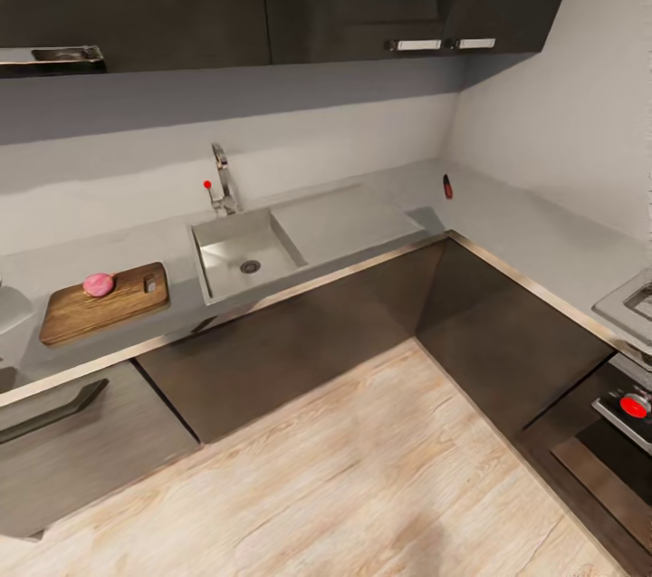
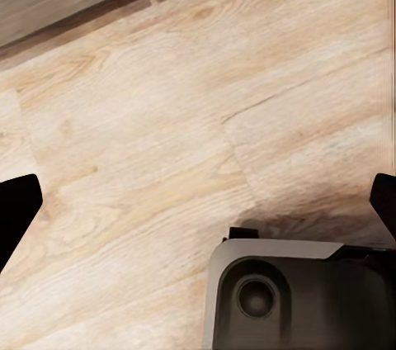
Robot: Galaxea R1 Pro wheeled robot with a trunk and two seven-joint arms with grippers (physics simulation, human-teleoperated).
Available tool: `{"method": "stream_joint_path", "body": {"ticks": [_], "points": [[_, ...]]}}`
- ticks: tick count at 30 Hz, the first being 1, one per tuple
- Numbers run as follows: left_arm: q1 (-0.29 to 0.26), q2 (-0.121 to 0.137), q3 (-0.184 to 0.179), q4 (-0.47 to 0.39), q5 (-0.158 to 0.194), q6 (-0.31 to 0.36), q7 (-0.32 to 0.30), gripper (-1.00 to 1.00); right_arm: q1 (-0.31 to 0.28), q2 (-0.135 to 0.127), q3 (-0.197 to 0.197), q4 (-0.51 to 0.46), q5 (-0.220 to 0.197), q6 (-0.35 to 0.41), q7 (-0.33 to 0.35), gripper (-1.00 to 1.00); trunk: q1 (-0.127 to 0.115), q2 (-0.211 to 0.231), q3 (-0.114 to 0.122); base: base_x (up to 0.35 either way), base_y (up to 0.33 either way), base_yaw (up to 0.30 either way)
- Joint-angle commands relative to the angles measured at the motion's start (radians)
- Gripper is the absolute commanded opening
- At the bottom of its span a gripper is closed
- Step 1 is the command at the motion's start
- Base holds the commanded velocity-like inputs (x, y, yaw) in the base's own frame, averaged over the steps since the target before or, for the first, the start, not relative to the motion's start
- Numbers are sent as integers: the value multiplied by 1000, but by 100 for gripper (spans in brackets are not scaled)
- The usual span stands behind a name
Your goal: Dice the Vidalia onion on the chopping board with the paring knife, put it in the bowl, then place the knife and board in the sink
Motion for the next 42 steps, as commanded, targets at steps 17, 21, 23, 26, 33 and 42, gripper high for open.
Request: {"method": "stream_joint_path", "body": {"ticks": [17, 21, 23, 26, 33, 42], "points": [[0, -5, -8, 16, 4, -3, 8, 100, 0, -1, 8, -1, -1, -1, -10, 100, 1, -2, 23, 0, 0, -121], [0, -5, -8, 15, 5, -3, 8, 100, 0, -1, 8, -1, -1, -1, -10, 100, 1, -2, 29, 0, 0, -121], [0, -5, -8, 15, 4, -3, 8, 100, 0, -1, 8, -1, -1, -1, -10, 100, 1, -2, 32, 0, 0, -121], [0, -5, -9, 15, 5, -3, 8, 100, 0, -1, 8, -1, -1, -1, -10, 100, 1, -2, 36, 0, 0, -121], [0, -6, -8, 16, 5, -3, 8, 100, 0, -1, 8, -1, -1, -1, -10, 100, 1, -2, 46, 0, 0, -121], [0, -6, -8, 16, 5, -3, 8, 100, 0, -1, 8, -1, -1, -1, -10, 100, 1, -2, 59, 0, 0, -120]]}}
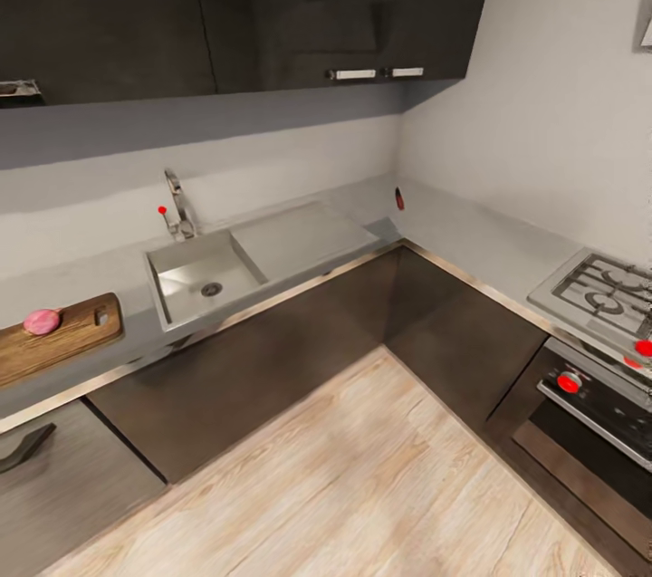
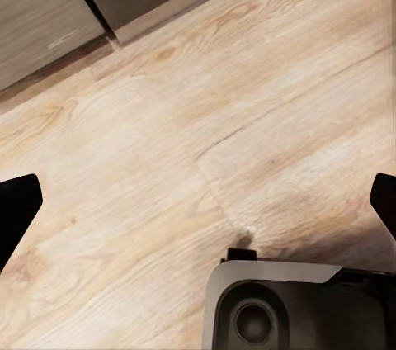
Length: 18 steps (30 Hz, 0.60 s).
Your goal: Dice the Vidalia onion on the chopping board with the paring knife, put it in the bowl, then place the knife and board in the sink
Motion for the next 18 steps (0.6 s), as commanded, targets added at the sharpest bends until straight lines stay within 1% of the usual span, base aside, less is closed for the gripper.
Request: {"method": "stream_joint_path", "body": {"ticks": [1, 18], "points": [[0, 2, -8, -2, 5, -2, 8, 100, -1, -1, 8, -1, -1, -1, -10, 100, 1, -2, 0, 0, 0, -120], [0, 1, -9, -2, 5, -2, 8, 100, 0, -1, 8, -1, -1, -1, -10, 100, 1, -2, 24, 0, 0, -120]]}}
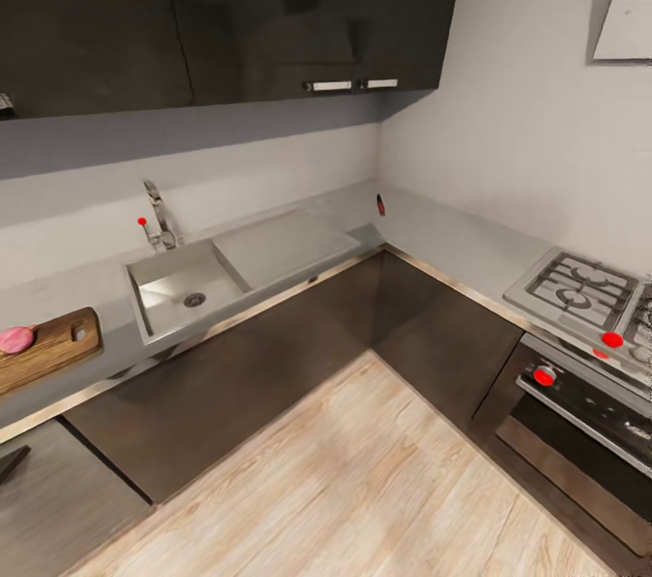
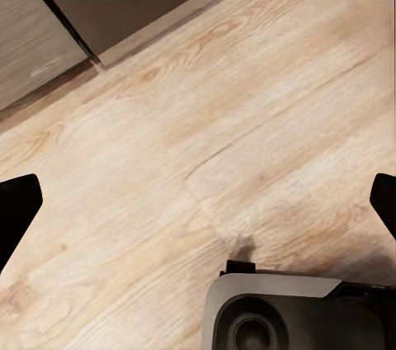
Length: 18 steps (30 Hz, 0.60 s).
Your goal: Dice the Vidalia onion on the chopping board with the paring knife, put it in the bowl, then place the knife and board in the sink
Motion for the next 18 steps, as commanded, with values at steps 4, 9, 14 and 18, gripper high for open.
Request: {"method": "stream_joint_path", "body": {"ticks": [4, 9, 14, 18], "points": [[0, 1, -8, -2, 6, -2, 8, 100, -1, -1, 8, -1, -1, -1, -10, 100, 1, -2, 4, 0, 0, -120], [0, 1, -9, -2, 6, -2, 8, 100, -1, -1, 8, -1, -1, -1, -10, 100, 1, -2, 11, 0, 0, -121], [0, 1, -8, -2, 6, -2, 8, 100, 0, -1, 8, -1, -1, -1, -10, 100, 1, -2, 19, 0, 0, -132], [0, 1, -9, -2, 6, -2, 8, 100, -1, -2, 8, -1, -1, -1, -10, 100, 1, -2, 24, 0, 0, -151]]}}
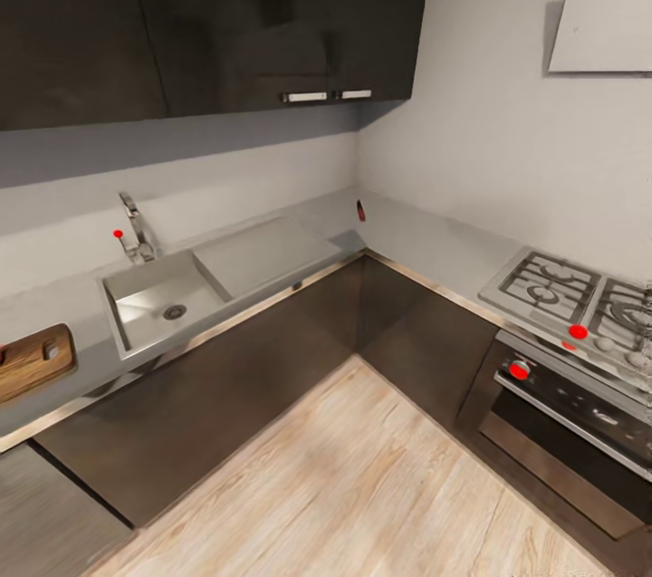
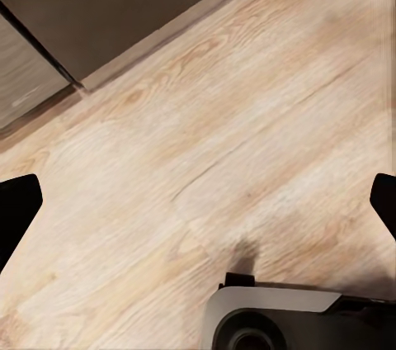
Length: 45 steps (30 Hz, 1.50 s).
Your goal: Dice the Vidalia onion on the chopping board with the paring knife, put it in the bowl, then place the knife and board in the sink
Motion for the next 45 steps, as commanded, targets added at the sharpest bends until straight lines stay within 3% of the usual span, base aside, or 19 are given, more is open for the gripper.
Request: {"method": "stream_joint_path", "body": {"ticks": [1, 29, 45], "points": [[0, 1, -9, -2, 5, -2, 8, 100, -1, -1, 8, -1, -1, -1, -10, 100, 1, -2, 0, 0, 0, -163], [0, 1, -9, -2, 5, -2, 8, 100, -1, -1, 9, -1, 1, -1, -10, 100, 1, -2, 36, 0, 0, -191], [0, 0, -10, -3, 4, -2, 8, 100, -1, 8, 12, 41, 2, 11, -8, 100, 1, -2, 38, 0, 0, -22]]}}
